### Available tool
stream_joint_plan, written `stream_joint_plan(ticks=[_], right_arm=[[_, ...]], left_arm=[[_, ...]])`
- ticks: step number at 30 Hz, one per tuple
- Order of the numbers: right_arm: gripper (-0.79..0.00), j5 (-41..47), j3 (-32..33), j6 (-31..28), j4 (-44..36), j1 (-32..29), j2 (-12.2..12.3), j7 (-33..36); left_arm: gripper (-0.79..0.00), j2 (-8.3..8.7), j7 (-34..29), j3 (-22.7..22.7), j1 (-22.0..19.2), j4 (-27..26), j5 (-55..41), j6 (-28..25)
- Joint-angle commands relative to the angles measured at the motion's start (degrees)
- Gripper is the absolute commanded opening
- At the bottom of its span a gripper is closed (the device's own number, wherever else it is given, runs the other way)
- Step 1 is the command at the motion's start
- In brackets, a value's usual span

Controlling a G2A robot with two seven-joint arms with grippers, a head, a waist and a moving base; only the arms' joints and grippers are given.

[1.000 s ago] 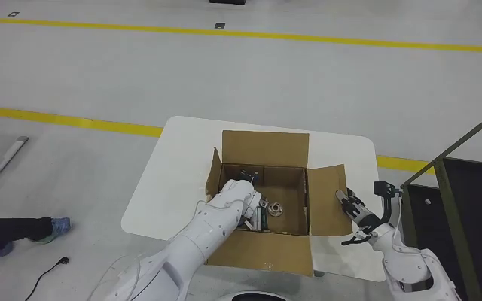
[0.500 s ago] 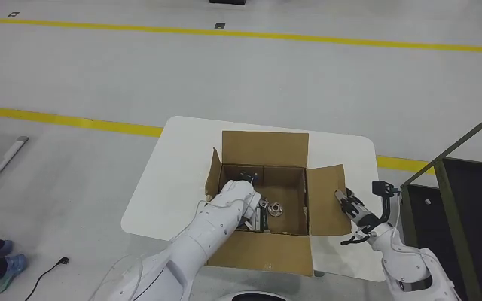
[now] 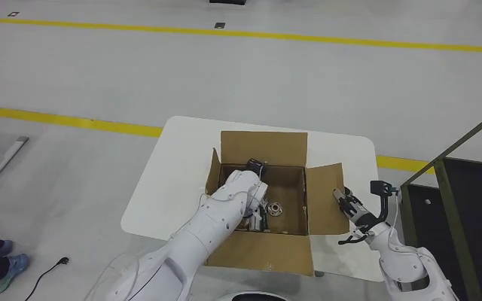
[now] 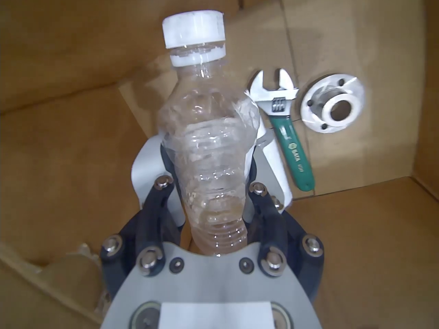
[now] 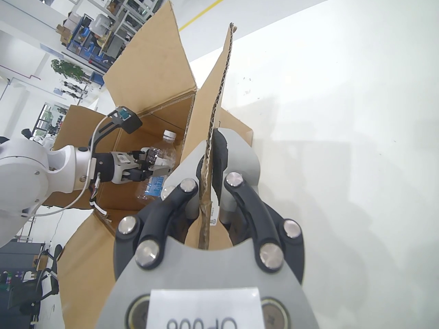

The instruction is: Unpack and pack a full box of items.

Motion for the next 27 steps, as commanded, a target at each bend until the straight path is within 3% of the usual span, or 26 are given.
stream_joint_plan(ticks=[1, 17, 27], right_arm=[[-0.785, 0.0, 0.0, -0.01, 0.0, 0.0, 0.0, 0.0], [-0.785, 5.37, 2.42, 5.18, -0.39, -0.12, -0.48, -8.16], [-0.785, 4.97, 3.71, 5.62, 0.05, 0.44, -0.19, -5.67]], left_arm=[[-0.785, 0.53, -1.52, -0.8, 0.52, -3.37, 0.47, -0.25], [-0.785, 6.31, -13.74, -12.11, 11.0, -37.17, 6.45, -2.58], [-0.785, 7.61, -18.52, -17.64, 13.78, -49.97, 4.98, -4.03]])
